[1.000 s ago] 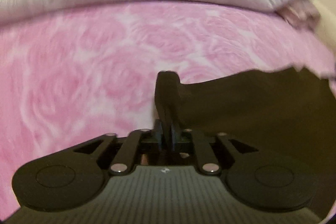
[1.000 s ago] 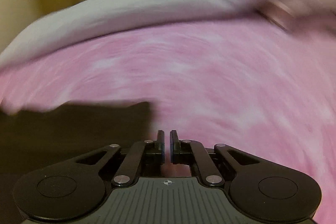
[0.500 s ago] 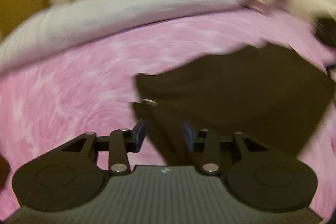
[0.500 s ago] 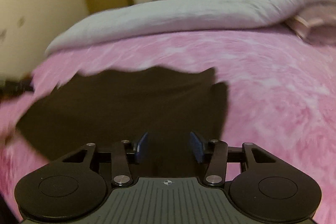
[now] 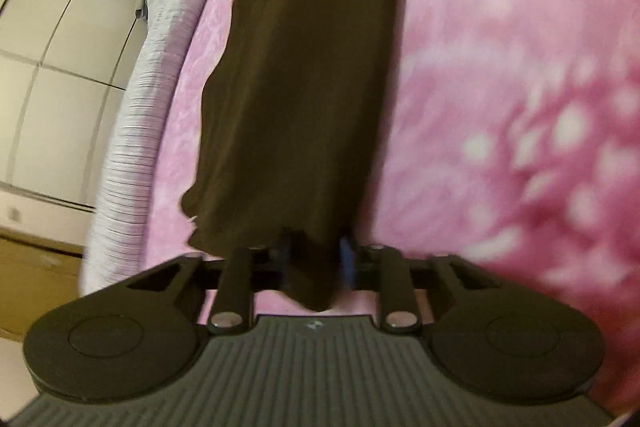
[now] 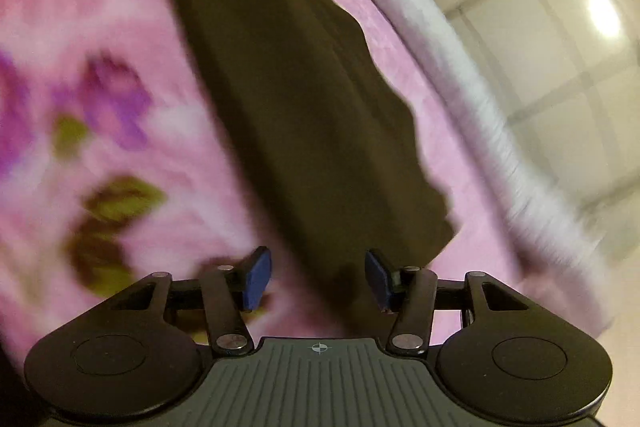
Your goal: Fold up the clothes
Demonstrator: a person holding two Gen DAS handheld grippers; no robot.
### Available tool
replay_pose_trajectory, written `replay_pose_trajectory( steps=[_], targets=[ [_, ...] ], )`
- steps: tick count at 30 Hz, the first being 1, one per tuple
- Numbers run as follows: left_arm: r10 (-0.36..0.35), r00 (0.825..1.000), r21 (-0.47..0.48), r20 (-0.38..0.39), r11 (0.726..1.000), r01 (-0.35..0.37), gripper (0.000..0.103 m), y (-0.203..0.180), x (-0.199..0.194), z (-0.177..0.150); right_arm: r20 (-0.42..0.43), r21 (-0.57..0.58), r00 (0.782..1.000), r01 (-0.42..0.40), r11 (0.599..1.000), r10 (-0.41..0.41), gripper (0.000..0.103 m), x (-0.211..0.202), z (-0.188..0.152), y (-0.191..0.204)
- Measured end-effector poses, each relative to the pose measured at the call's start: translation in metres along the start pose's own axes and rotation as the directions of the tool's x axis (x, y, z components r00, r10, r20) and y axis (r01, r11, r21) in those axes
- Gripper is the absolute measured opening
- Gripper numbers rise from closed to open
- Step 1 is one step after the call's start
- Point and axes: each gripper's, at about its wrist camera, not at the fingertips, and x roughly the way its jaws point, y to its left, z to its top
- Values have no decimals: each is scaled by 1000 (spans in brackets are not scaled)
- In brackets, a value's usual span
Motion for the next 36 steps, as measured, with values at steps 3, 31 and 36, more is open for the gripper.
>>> replay_pose_trajectory(
  steps=[3, 31, 36],
  targets=[
    [16, 1000, 40, -26, 999, -15, 7, -1, 14, 0, -18, -116, 998, 63, 991, -66, 51, 26, -3, 5],
    [-197, 972, -353, 125, 907, 229, 8, -46, -145, 7, -296, 118, 954, 82, 990, -44, 9, -71, -88, 9],
    [-177, 971, -546, 164, 803, 238, 26, -5, -127, -18, -122, 207, 991, -25, 978, 51, 28, -100, -22, 23]
  ],
)
